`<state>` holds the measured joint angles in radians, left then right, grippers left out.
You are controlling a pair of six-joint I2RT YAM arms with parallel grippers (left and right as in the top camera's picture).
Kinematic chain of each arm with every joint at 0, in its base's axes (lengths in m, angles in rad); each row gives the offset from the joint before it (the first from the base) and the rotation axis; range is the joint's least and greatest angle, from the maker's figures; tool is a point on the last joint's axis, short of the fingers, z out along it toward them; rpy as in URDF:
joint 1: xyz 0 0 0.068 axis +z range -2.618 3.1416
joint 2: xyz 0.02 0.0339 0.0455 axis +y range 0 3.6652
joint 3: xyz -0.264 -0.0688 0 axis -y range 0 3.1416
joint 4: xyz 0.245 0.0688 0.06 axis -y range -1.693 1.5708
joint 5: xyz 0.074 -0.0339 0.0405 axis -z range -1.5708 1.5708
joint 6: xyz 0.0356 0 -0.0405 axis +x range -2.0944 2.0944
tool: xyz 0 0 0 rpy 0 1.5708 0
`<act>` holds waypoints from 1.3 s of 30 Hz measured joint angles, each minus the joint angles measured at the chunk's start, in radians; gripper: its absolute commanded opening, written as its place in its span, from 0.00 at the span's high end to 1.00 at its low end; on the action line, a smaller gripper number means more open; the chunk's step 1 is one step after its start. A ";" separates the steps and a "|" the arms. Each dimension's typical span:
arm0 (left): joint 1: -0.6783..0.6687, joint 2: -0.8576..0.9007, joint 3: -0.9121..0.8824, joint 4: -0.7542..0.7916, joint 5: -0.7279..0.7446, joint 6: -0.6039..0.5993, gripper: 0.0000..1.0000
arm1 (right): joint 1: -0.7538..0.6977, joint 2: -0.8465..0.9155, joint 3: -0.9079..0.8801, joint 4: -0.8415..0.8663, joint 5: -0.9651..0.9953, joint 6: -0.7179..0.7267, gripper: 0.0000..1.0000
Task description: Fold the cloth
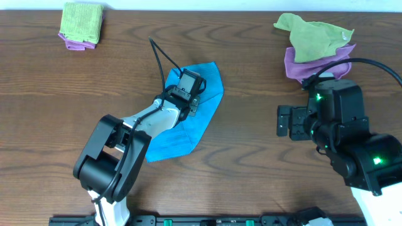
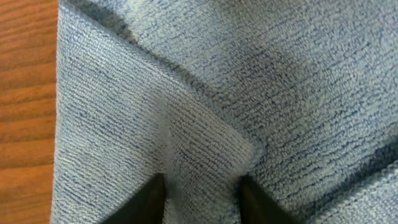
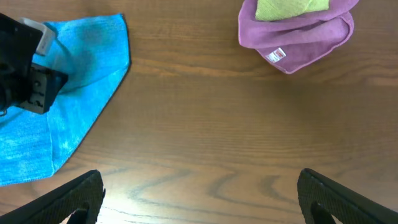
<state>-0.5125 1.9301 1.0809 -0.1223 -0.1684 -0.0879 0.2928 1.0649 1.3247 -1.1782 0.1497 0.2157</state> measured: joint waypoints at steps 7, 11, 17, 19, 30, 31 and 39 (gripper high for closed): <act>0.000 0.000 0.000 0.000 -0.023 -0.002 0.67 | 0.000 0.000 0.000 0.000 0.000 0.000 0.01; 0.000 0.000 0.000 0.000 -0.035 0.000 0.81 | 0.000 0.000 0.000 0.001 0.000 0.000 0.01; 0.000 -0.002 0.000 -0.010 -0.120 -0.005 0.95 | 0.000 0.000 0.000 0.016 0.000 0.000 0.01; 0.000 -0.007 0.000 -0.031 -0.153 -0.005 0.95 | 0.000 0.002 0.000 0.021 0.000 0.000 0.01; 0.199 -0.216 0.021 -0.160 -0.210 -0.076 0.57 | 0.000 0.102 0.000 0.097 -0.027 0.000 0.01; 0.237 -0.231 0.027 -0.160 -0.200 -0.082 0.32 | 0.000 0.110 0.000 0.107 -0.034 0.000 0.01; 0.460 -0.230 0.038 -0.256 -0.063 -0.115 0.05 | 0.000 0.124 0.000 0.154 -0.088 -0.029 0.01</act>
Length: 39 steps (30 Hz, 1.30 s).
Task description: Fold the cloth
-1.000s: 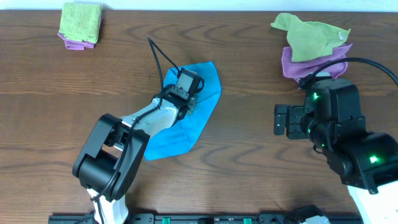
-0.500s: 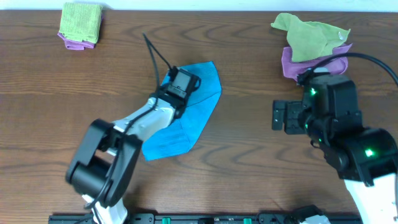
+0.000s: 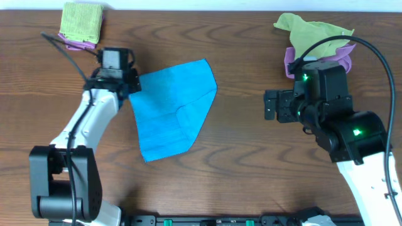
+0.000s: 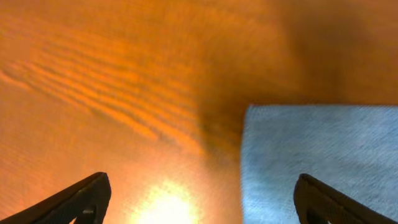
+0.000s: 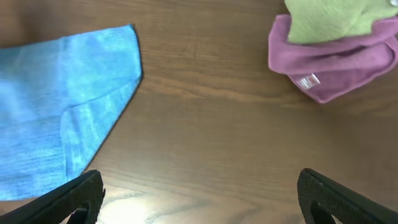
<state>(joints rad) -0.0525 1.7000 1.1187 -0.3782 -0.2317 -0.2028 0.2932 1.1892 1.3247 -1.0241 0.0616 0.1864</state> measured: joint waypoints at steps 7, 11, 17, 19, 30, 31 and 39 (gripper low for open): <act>0.004 -0.015 0.000 -0.264 0.177 -0.031 0.05 | 0.055 0.142 0.000 0.071 -0.132 -0.034 0.08; -0.019 -0.055 0.000 -0.332 0.221 -0.051 0.05 | 0.142 0.297 0.000 0.172 -0.186 -0.039 0.09; 0.046 -0.100 0.000 -0.331 0.277 -0.059 0.05 | 0.258 0.488 0.000 0.273 -0.224 -0.042 0.19; 0.103 -0.114 0.000 -0.333 0.340 -0.054 0.05 | 0.286 0.537 0.000 0.306 -0.226 -0.043 0.21; 0.261 -0.327 -0.001 -0.348 0.575 -0.025 0.05 | 0.459 0.682 0.000 0.494 -0.175 -0.042 0.23; 0.262 -0.343 -0.001 -0.356 0.589 -0.024 0.05 | 0.468 0.694 0.000 0.508 -0.170 -0.042 0.23; 0.264 -0.372 -0.001 -0.401 0.628 -0.006 0.05 | 0.482 0.784 0.000 0.615 -0.150 -0.043 0.30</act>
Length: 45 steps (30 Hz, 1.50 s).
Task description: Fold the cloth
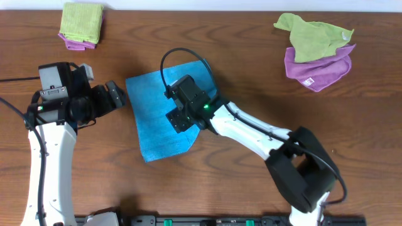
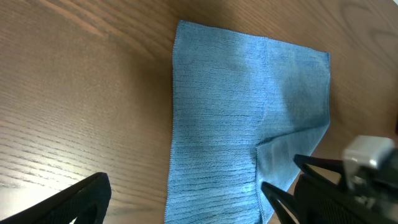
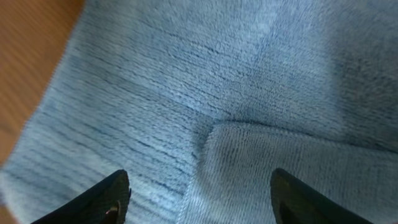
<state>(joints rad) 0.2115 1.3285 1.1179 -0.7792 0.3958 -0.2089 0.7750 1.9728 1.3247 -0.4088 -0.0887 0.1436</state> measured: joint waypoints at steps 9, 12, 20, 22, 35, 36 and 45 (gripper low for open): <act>0.000 0.000 0.000 0.000 0.003 0.000 0.05 | 0.000 0.066 0.000 0.018 0.008 -0.003 0.50; 0.000 0.000 0.000 0.000 0.006 0.000 0.05 | 0.000 0.074 0.000 0.021 0.010 -0.003 0.52; 0.001 0.000 0.000 0.000 0.016 0.000 0.05 | 0.000 0.095 0.000 0.027 0.022 -0.006 0.77; 0.001 0.000 0.000 0.000 0.016 0.000 0.05 | 0.000 0.097 0.000 0.029 0.027 -0.002 0.81; 0.001 0.000 0.000 0.000 0.016 0.000 0.05 | -0.008 0.103 0.227 -0.290 0.037 0.003 0.99; 0.001 0.000 0.000 0.000 0.015 0.000 0.05 | -0.011 0.103 0.249 -0.318 0.040 0.002 0.99; 0.001 0.004 -0.027 0.032 -0.019 0.000 0.05 | -0.033 0.103 0.423 -0.585 0.130 0.003 0.47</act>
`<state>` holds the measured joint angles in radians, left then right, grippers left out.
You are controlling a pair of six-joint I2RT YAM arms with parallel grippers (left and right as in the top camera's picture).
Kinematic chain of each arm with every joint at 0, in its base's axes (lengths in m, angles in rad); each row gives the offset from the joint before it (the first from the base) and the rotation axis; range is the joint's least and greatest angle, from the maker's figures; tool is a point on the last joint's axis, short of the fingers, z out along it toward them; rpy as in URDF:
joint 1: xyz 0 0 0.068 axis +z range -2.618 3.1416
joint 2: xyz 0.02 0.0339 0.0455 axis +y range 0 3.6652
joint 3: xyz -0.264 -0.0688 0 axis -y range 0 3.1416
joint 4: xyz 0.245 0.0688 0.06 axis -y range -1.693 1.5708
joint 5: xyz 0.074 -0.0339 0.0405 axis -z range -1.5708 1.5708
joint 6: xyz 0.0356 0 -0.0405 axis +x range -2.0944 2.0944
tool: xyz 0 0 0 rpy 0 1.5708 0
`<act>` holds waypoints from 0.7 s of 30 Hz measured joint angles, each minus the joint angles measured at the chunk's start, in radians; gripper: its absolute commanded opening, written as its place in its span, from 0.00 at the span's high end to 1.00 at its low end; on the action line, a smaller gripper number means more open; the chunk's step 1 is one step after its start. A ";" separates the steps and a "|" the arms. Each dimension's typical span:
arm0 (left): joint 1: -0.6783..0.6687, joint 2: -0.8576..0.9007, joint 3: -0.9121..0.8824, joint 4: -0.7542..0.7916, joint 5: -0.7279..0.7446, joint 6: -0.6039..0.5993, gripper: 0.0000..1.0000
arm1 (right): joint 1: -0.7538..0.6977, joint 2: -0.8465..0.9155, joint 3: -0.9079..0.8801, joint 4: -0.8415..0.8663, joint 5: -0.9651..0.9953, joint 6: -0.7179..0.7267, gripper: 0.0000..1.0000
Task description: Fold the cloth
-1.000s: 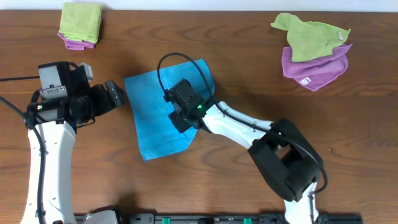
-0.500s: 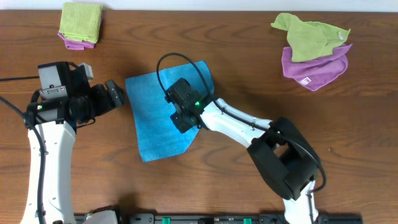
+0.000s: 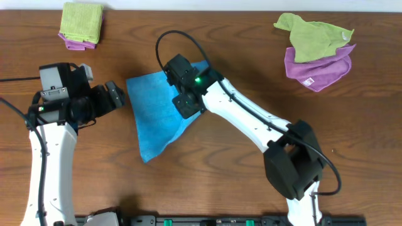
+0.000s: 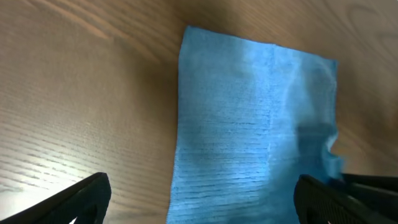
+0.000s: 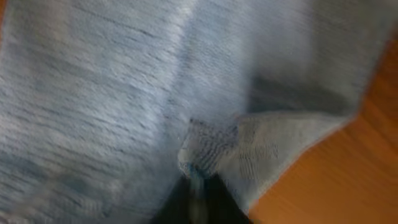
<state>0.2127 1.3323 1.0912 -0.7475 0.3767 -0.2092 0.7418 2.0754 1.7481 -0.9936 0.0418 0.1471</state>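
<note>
The blue cloth (image 3: 154, 122) lies on the wooden table, its right part gathered up. My right gripper (image 3: 188, 105) reaches over from the right and is shut on a pinched fold of the cloth (image 5: 208, 146); in the right wrist view the right gripper (image 5: 199, 193) has its dark fingers closed together under that fold. To the left of the cloth's left edge my left gripper (image 3: 118, 94) is open and off the cloth. In its own view the left gripper (image 4: 199, 211) looks onto the cloth (image 4: 249, 130) with nothing between the fingers.
A folded green-and-purple stack (image 3: 81, 25) sits at the back left. A loose pile of green and purple cloths (image 3: 317, 47) lies at the back right. The right arm's link (image 3: 251, 125) stretches across the table's middle.
My right gripper was open over the cloth's folded flap; now it is shut on a pinch of it and sits a little farther back. The cloth's right side has drawn in. The left arm has not moved.
My left gripper had its fingers close on a cloth corner at the cloth's middle, the right arm off to the right. Then the left gripper was open at the cloth's back-left corner. Then it was drawn back left and the right gripper was open over the cloth, now shut on it.
</note>
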 measured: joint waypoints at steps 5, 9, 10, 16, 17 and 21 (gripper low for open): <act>0.000 0.039 -0.033 0.014 0.000 0.000 0.05 | -0.011 0.000 0.009 -0.179 -0.002 0.002 0.24; 0.000 0.054 -0.035 0.029 0.000 0.000 0.05 | -0.012 0.000 0.009 -0.214 -0.009 -0.002 0.23; -0.002 0.053 -0.035 0.035 0.001 0.000 0.05 | -0.012 0.000 0.009 -0.206 -0.009 -0.002 0.24; -0.027 0.054 -0.035 0.049 0.002 0.000 0.05 | -0.012 0.000 0.009 -0.024 -0.020 -0.004 0.21; -0.035 0.054 -0.037 0.058 0.003 0.000 0.05 | -0.011 0.000 0.009 0.006 -0.020 -0.008 0.23; -0.071 0.056 -0.085 0.169 0.008 0.000 0.05 | -0.012 0.010 0.009 0.059 -0.021 -0.024 0.28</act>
<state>0.1421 1.3880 1.0058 -0.5789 0.3843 -0.2092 0.7296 2.0850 1.7573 -0.9344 0.0208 0.1226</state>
